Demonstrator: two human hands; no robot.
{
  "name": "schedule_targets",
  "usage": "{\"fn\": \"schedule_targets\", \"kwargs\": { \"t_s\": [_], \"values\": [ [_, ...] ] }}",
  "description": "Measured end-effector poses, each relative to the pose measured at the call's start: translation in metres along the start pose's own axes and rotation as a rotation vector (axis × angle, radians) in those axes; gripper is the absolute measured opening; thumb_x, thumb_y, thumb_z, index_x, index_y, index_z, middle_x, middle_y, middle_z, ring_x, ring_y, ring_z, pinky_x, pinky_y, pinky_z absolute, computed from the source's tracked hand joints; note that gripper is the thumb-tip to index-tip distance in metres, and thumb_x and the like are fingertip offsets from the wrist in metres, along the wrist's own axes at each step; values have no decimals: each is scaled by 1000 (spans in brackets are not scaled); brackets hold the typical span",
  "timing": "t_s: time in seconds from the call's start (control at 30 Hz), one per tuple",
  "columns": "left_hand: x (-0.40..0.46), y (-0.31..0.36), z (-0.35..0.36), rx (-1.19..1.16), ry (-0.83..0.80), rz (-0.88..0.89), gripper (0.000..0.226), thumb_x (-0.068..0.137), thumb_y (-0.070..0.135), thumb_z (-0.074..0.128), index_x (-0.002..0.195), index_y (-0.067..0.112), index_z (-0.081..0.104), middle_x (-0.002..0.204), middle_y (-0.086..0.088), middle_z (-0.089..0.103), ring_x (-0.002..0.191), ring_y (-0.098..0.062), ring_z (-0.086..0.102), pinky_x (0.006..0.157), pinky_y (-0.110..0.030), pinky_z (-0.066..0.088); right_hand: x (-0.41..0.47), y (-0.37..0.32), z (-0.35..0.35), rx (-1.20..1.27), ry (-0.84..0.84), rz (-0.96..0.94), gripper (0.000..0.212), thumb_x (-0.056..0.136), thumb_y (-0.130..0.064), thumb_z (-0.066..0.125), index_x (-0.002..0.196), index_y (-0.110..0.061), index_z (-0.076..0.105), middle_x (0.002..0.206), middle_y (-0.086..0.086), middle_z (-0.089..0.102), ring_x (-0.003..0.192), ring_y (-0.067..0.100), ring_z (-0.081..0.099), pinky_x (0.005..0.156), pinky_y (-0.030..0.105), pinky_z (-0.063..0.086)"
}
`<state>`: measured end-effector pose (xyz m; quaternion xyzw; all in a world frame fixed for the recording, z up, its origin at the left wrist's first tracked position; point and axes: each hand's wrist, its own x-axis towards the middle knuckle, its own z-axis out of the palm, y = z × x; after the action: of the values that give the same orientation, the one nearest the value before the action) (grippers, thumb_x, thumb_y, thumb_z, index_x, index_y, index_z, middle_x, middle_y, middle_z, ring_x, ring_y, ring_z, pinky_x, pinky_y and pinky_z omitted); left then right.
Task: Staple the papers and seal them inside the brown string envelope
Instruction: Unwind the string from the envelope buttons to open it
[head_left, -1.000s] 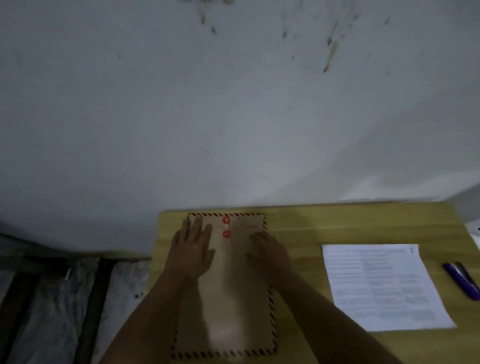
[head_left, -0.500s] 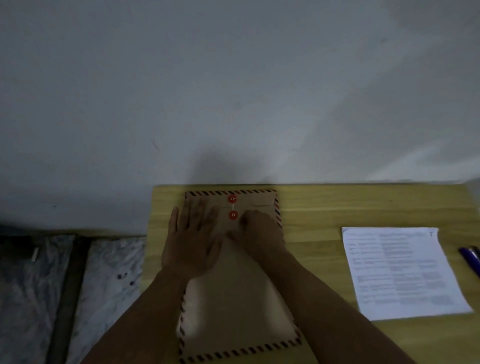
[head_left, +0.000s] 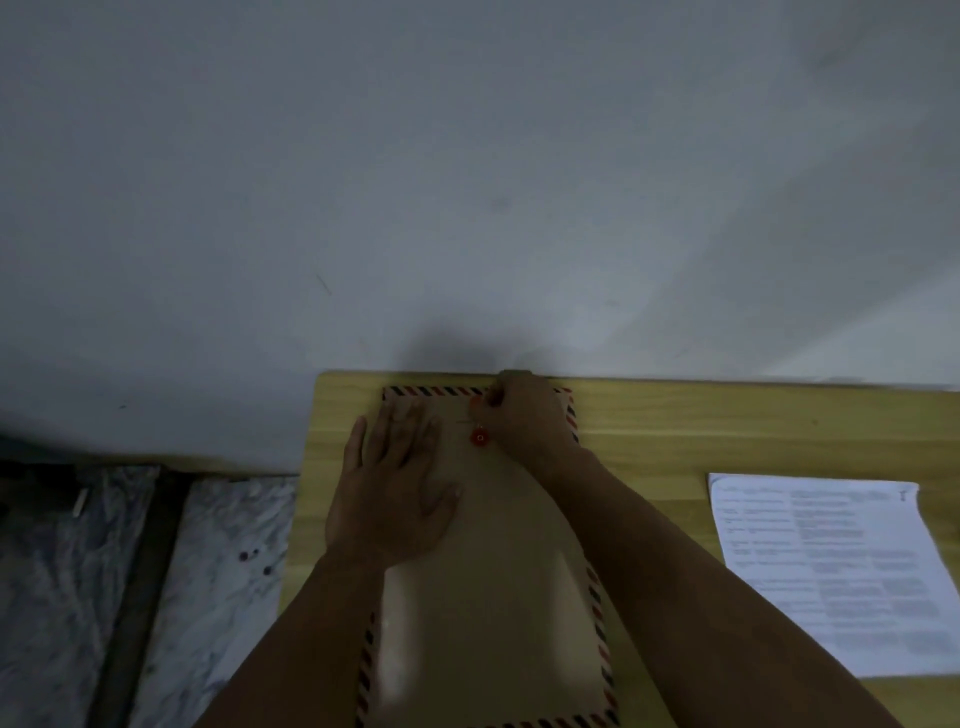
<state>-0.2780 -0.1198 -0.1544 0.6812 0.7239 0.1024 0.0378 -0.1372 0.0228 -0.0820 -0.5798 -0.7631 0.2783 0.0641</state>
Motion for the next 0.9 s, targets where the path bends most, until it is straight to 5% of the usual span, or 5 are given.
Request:
{"fn": "schedule_targets", "kwargs": {
  "t_s": [0.2,0.37,0.6,0.77,0.9],
  "values": [
    [0,-1,1,-8,26,4,76,92,63,46,153,18,42,168,-5,22,157,-33,10,122,-59,20,0,-19,-4,393,2,-104,11,85,-19,73,88,-8,72,90,6,73,75,19,66,68,31,52],
    [0,-2,1,-16,23,13,77,92,65,45,154,18,41,168,-6,21,157,-33,10,122,-59,20,9,-7,1,494,-101,-86,13,84,-21,71,81,-10,67,78,6,74,75,20,72,72,44,60],
    [-1,-2,1,-25,28,-6,75,92,65,46,151,19,45,168,-4,24,158,-29,10,123,-57,19,24,7,-15,-9,-224,-300,9,87,-19,68,93,-12,69,87,-1,63,80,17,58,69,29,46],
    [0,-1,1,-25,40,-9,76,91,65,47,151,20,45,167,-4,26,157,-29,11,123,-56,19,31,10,-19,-329,-299,-318,17,90,-22,64,93,-8,73,93,7,67,90,25,64,72,32,50],
    [0,-1,1,-32,28,-13,76,91,66,45,151,20,46,167,-5,26,157,-29,11,123,-57,19,33,10,-22,-340,-273,-337,18,93,-20,62,94,-8,75,95,10,71,90,25,66,79,37,56]
  ]
}}
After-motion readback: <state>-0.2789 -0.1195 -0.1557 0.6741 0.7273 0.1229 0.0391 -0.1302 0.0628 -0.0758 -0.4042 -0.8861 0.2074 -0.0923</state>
